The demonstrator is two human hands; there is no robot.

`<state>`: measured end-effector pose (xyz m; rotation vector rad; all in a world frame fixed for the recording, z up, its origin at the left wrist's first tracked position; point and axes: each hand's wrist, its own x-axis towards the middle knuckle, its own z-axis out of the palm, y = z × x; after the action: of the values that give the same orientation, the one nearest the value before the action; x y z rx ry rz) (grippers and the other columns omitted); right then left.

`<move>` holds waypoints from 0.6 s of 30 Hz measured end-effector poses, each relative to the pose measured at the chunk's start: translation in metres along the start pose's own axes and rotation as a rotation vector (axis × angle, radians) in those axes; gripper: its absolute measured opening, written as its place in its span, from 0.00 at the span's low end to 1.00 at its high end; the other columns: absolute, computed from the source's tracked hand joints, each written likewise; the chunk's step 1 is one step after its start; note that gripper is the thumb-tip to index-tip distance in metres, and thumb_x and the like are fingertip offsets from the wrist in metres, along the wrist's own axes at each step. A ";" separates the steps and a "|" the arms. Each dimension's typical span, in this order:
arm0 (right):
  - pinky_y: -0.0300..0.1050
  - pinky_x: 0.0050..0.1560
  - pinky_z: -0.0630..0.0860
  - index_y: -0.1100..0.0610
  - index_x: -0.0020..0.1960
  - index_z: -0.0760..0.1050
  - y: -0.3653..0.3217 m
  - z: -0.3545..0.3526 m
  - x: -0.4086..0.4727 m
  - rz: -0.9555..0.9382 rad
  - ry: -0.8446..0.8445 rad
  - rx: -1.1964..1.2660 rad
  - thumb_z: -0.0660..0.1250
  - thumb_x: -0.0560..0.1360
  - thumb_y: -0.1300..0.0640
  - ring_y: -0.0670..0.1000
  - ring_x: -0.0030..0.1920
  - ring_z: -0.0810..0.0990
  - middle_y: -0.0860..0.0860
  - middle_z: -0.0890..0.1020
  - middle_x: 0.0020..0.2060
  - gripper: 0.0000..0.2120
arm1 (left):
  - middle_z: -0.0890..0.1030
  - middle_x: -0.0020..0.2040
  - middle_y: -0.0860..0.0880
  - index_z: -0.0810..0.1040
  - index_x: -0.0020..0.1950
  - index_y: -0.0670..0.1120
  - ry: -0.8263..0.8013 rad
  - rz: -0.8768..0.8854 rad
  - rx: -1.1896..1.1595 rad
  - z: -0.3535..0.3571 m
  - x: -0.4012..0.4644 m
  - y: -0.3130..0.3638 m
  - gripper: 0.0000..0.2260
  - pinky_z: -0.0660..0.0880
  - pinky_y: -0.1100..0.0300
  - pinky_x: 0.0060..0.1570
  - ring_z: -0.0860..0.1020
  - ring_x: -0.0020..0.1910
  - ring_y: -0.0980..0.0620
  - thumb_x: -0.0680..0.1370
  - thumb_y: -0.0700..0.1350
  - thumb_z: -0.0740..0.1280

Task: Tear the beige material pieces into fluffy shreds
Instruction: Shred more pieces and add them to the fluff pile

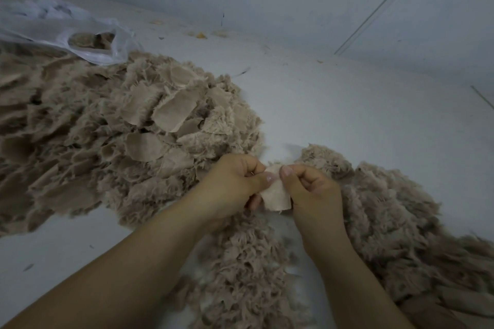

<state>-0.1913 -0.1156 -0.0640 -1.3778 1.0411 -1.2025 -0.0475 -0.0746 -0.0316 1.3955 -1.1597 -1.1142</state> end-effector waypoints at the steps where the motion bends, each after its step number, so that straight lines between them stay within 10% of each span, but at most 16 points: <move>1: 0.47 0.35 0.80 0.58 0.43 0.82 0.001 0.000 0.001 -0.008 0.027 0.004 0.68 0.80 0.60 0.52 0.35 0.82 0.53 0.85 0.35 0.09 | 0.72 0.21 0.46 0.75 0.34 0.44 0.039 0.005 -0.097 -0.002 0.001 0.002 0.14 0.62 0.67 0.21 0.66 0.19 0.54 0.80 0.37 0.64; 6: 0.35 0.36 0.75 0.60 0.49 0.79 0.002 -0.005 0.007 -0.030 0.242 0.178 0.60 0.84 0.61 0.43 0.34 0.77 0.46 0.82 0.34 0.10 | 0.81 0.55 0.41 0.71 0.60 0.40 0.283 0.327 -0.781 -0.013 0.012 0.016 0.10 0.79 0.55 0.38 0.82 0.42 0.45 0.79 0.34 0.63; 13: 0.36 0.51 0.78 0.56 0.53 0.79 0.001 -0.002 0.010 -0.023 0.287 0.283 0.59 0.84 0.62 0.48 0.54 0.84 0.54 0.84 0.53 0.09 | 0.79 0.51 0.49 0.78 0.56 0.46 0.087 0.227 0.647 0.028 0.039 -0.015 0.09 0.72 0.61 0.44 0.76 0.42 0.52 0.76 0.43 0.70; 18: 0.37 0.56 0.78 0.57 0.58 0.79 0.004 -0.002 0.010 -0.036 0.182 0.305 0.59 0.84 0.62 0.48 0.59 0.82 0.52 0.84 0.57 0.10 | 0.70 0.36 0.49 0.69 0.37 0.49 0.016 0.256 0.992 0.040 0.061 -0.002 0.10 0.70 0.54 0.33 0.76 0.38 0.46 0.76 0.47 0.66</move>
<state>-0.1917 -0.1261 -0.0661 -1.0695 0.9143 -1.4681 -0.0789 -0.1395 -0.0414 1.8760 -1.9429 -0.3036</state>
